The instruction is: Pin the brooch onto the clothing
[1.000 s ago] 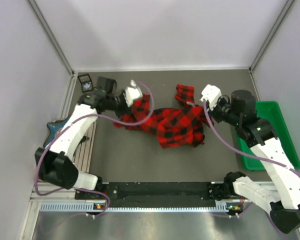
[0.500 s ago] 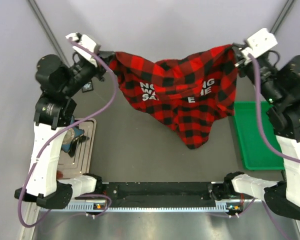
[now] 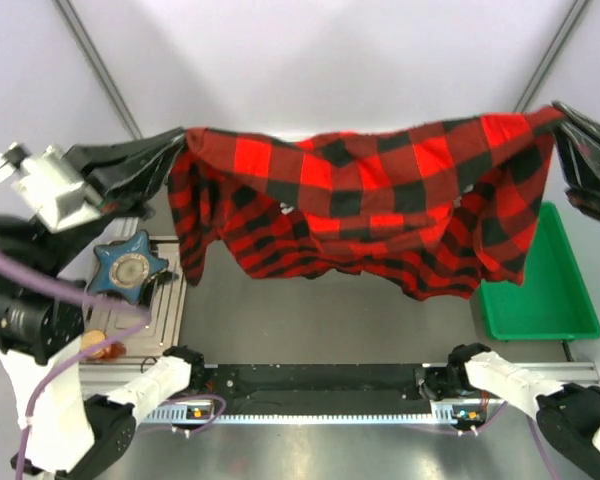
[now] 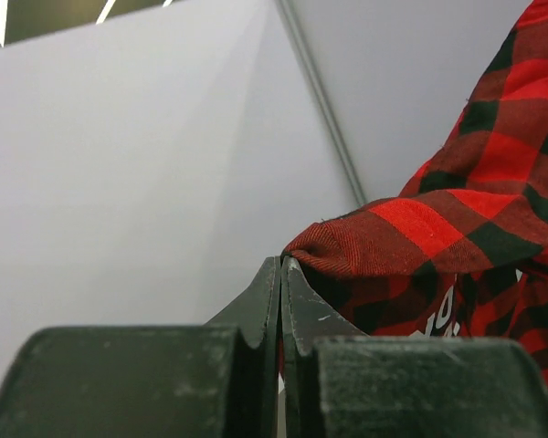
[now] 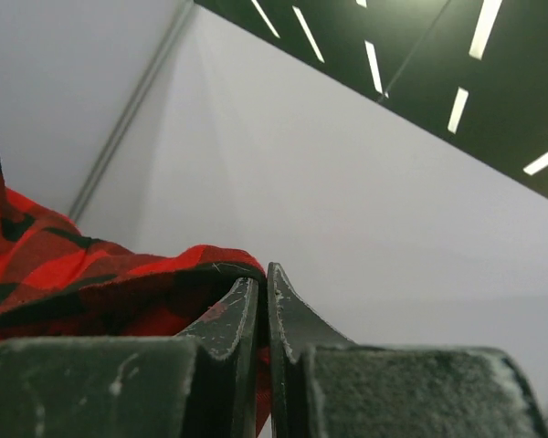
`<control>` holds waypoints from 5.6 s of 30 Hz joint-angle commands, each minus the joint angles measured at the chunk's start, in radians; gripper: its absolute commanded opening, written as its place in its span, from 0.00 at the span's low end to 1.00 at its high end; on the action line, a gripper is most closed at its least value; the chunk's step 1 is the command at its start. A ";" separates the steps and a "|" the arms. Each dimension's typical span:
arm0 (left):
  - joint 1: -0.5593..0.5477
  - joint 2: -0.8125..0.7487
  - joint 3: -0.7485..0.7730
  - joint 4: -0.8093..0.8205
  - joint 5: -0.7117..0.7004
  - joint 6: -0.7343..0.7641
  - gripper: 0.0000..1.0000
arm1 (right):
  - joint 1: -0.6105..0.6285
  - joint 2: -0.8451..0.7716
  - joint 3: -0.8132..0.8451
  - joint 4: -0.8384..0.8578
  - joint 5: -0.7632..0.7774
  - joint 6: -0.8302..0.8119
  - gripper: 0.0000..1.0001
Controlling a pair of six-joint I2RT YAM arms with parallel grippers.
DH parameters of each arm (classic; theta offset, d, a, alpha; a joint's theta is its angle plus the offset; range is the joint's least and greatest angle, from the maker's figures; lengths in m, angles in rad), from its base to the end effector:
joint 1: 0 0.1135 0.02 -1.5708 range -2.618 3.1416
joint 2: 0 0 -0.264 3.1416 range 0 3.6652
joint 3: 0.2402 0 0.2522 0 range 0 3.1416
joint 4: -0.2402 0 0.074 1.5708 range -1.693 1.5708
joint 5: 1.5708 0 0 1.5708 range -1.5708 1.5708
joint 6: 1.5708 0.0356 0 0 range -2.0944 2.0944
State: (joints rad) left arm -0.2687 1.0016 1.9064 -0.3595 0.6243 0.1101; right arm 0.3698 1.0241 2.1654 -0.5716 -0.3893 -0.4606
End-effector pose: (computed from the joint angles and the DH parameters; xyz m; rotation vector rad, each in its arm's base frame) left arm 0.0618 -0.0386 0.6189 0.7483 0.8707 -0.4606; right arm 0.0140 0.0199 0.6444 -0.7235 0.7595 0.1125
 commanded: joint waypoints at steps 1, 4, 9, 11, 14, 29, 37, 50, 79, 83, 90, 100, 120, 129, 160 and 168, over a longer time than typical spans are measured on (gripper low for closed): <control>0.013 -0.073 0.033 0.033 0.081 -0.092 0.00 | -0.029 -0.070 0.025 -0.008 -0.152 0.141 0.00; 0.046 -0.115 0.026 -0.002 0.144 -0.107 0.00 | -0.109 -0.133 -0.040 -0.011 -0.242 0.187 0.00; 0.127 -0.179 -0.035 -0.102 0.186 -0.132 0.00 | -0.235 -0.239 -0.182 0.006 -0.342 0.221 0.00; 0.135 -0.204 -0.091 -0.120 0.135 -0.118 0.00 | -0.262 -0.256 -0.236 0.009 -0.306 0.243 0.00; 0.140 -0.181 -0.153 -0.212 0.022 -0.078 0.00 | -0.264 -0.234 -0.320 -0.037 -0.188 0.249 0.00; 0.140 0.270 -0.865 0.082 -0.202 0.111 0.00 | -0.236 0.367 -0.862 0.004 -0.010 0.097 0.00; 0.183 0.653 -0.669 -0.123 -0.128 0.255 0.43 | -0.244 0.668 -0.748 -0.039 0.046 0.013 0.61; 0.169 0.591 -0.712 -0.209 0.319 1.213 0.60 | -0.206 0.522 -0.903 0.001 -0.201 -0.742 0.80; -0.086 0.723 -0.991 0.425 0.012 1.308 0.43 | -0.019 0.606 -1.277 0.710 -0.117 -0.977 0.27; -0.058 0.790 -0.893 0.467 0.000 1.102 0.22 | -0.019 0.691 -1.089 0.642 -0.062 -0.784 0.00; -0.003 0.982 -0.549 0.228 -0.014 0.880 0.03 | -0.032 0.951 -0.681 0.412 0.072 -0.448 0.00; 0.072 1.236 -0.175 -0.065 -0.025 0.794 0.00 | -0.062 1.214 -0.323 0.196 0.135 -0.237 0.00; 0.135 1.320 0.120 -0.168 -0.120 0.464 0.56 | -0.213 0.926 -0.228 -0.270 0.141 -0.098 0.86; 0.143 0.855 -0.277 -0.236 0.132 0.401 0.72 | -0.437 0.638 -0.576 -0.576 0.075 -0.214 0.86; 0.138 0.519 -0.609 -0.131 0.250 0.226 0.75 | -0.468 0.843 -0.691 -0.456 0.083 -0.003 0.00; 0.138 0.503 -0.626 -0.122 0.241 0.214 0.75 | -0.252 0.680 -0.733 -0.462 -0.052 0.085 0.00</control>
State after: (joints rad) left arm -0.1322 1.5620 1.2964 -0.5232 0.8482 0.3401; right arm -0.0315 1.8275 1.4284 -1.0332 -0.3294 -0.4389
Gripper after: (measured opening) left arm 0.752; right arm 0.008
